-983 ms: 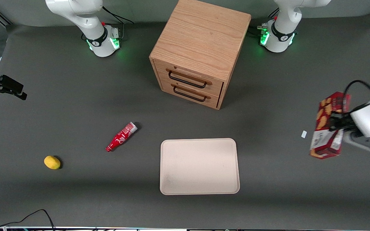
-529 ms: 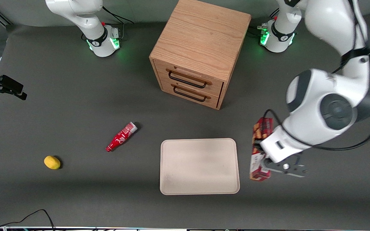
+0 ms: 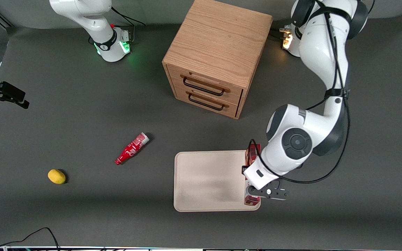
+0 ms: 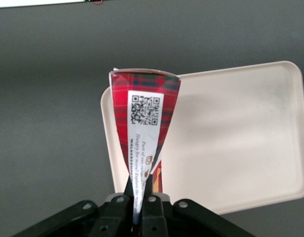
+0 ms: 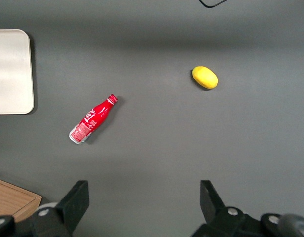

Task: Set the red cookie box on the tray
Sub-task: 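Lower the held box onto the tray beside its rim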

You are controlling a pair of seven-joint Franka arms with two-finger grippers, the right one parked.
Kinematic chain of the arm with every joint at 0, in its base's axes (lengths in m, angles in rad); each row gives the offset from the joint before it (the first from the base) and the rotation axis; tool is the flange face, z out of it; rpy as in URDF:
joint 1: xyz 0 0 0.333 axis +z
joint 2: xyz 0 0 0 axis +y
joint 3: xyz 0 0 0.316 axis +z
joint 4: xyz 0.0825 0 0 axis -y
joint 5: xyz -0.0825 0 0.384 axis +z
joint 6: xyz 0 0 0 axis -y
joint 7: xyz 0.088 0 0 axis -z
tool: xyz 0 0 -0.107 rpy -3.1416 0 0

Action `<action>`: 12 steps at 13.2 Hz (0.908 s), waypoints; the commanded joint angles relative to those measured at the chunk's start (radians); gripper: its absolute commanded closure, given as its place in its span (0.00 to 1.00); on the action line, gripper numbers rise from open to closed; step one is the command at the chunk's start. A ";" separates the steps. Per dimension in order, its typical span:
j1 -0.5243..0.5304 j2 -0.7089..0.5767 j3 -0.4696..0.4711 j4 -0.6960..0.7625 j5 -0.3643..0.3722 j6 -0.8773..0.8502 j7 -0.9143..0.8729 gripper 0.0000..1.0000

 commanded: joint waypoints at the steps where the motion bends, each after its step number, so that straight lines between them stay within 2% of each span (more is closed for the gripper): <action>1: -0.031 0.073 0.016 0.065 0.033 0.042 -0.060 1.00; 3: -0.025 0.090 0.018 0.059 0.036 0.073 -0.057 1.00; 8: -0.025 0.131 0.018 0.053 0.108 0.091 -0.049 1.00; 11: -0.026 0.150 0.018 0.052 0.114 0.117 -0.051 1.00; 12: -0.028 0.156 0.018 0.052 0.116 0.131 -0.051 0.77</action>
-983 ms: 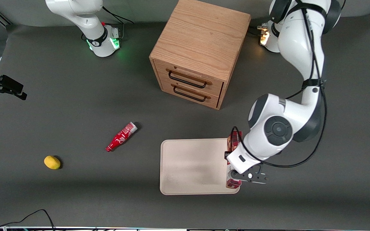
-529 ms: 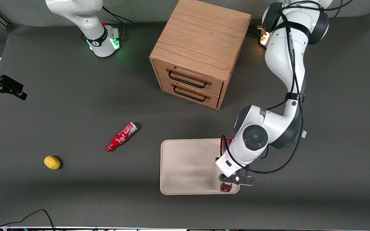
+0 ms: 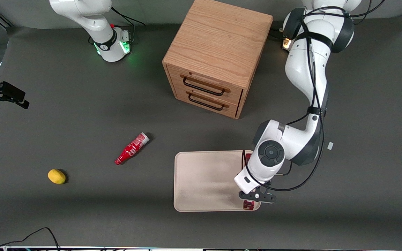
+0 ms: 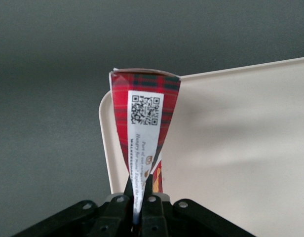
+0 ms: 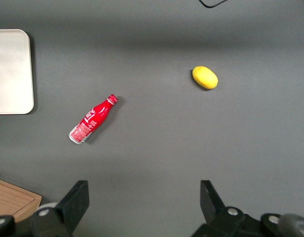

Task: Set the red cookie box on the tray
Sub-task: 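Lower the held box onto the tray beside its rim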

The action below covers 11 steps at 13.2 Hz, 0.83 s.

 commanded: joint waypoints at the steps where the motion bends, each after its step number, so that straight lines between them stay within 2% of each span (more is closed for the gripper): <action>1: -0.011 0.028 0.009 0.038 0.019 0.016 -0.020 0.58; 2: -0.014 0.033 0.009 0.037 0.019 0.017 -0.020 0.42; 3: -0.014 0.034 0.009 0.032 0.019 0.019 -0.020 0.37; 4: -0.014 0.034 0.009 0.031 0.019 0.019 -0.019 0.03; 8: -0.012 0.022 0.010 0.034 0.020 -0.005 -0.016 0.00; 11: -0.007 -0.016 0.012 0.046 0.019 -0.102 -0.013 0.00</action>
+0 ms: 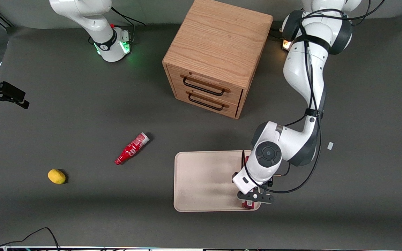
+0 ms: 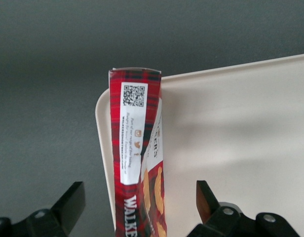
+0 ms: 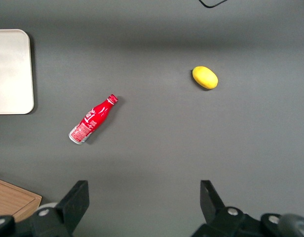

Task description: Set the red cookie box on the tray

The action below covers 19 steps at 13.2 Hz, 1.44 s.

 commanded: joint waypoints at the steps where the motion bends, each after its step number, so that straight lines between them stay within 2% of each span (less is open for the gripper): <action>1: -0.003 -0.056 0.010 0.024 0.014 -0.125 -0.008 0.00; 3: 0.008 -0.116 0.012 0.024 0.014 -0.232 0.010 0.00; 7: 0.115 -0.317 0.004 -0.045 0.005 -0.415 0.206 0.00; 8: 0.126 -0.384 0.007 -0.129 0.011 -0.417 0.248 0.00; 11: 0.183 -0.638 0.012 -0.507 0.026 -0.259 0.351 0.00; 12: 0.198 -0.688 0.012 -0.575 0.028 -0.245 0.378 0.00; 16: 0.246 -0.848 0.012 -0.755 0.057 -0.225 0.408 0.00; 19: 0.319 -0.926 0.012 -0.842 0.058 -0.203 0.483 0.00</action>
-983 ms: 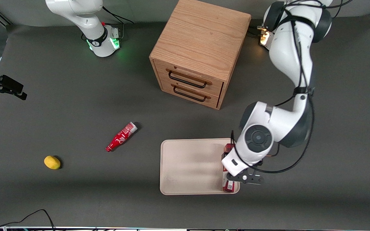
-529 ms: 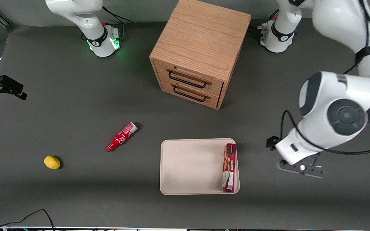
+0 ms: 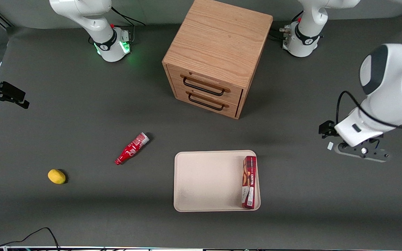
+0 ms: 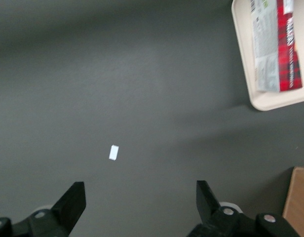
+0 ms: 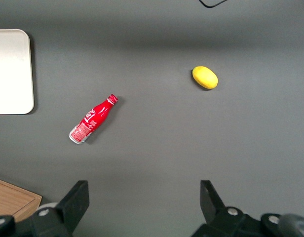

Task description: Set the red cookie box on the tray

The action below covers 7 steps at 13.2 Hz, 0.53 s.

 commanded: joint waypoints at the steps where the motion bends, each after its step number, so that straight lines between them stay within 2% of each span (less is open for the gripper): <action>1: 0.057 -0.108 -0.009 -0.123 0.011 0.034 0.054 0.00; 7: 0.128 -0.152 -0.009 -0.125 -0.016 0.000 0.056 0.00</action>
